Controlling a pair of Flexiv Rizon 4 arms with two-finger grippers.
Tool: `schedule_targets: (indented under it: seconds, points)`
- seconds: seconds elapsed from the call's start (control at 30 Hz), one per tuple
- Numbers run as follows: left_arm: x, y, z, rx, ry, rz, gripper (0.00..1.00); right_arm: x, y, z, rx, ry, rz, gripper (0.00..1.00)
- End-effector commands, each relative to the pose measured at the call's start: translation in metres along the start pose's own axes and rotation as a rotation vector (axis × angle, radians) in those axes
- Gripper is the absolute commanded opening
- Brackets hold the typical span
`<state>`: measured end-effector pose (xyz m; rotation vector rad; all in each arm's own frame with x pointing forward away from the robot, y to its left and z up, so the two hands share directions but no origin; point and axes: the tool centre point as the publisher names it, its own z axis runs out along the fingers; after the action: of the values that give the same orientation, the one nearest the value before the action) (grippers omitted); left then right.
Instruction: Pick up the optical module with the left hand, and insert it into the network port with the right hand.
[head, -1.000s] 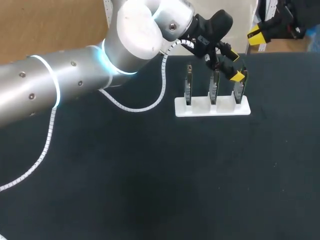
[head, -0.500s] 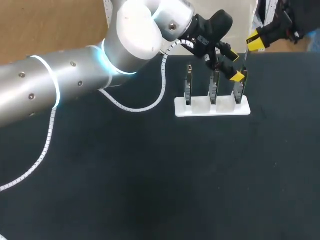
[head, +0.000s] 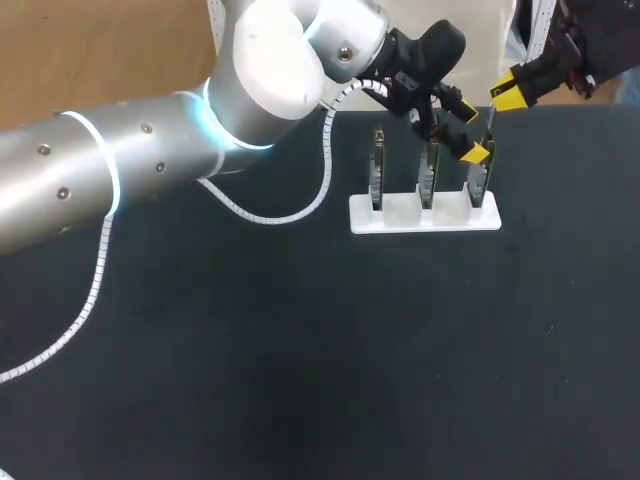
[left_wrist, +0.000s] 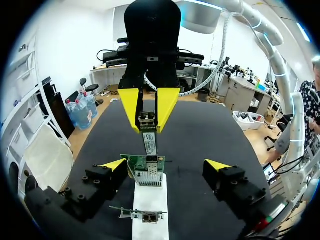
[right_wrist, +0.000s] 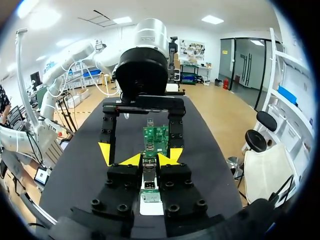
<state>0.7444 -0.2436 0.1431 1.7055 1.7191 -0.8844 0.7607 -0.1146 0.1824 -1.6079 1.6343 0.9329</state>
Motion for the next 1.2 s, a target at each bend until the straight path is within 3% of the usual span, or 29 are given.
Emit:
schedule_targets:
  seconds: [0.03, 0.63, 1.2]
  points:
    - [-0.001, 0.001, 0.0, 0.002, 0.005, -0.002, 1.0, 0.001, -0.002, 0.002, -0.005, 0.011, -0.002, 0.0]
    - [-0.001, 0.001, 0.0, 0.002, 0.005, -0.002, 1.0, 0.012, -0.002, 0.006, -0.019, 0.02, 0.016, 0.0]
    - [-0.001, 0.001, 0.0, 0.002, 0.005, -0.002, 1.0, 0.007, 0.0, 0.009, -0.012, 0.016, 0.011, 0.0]
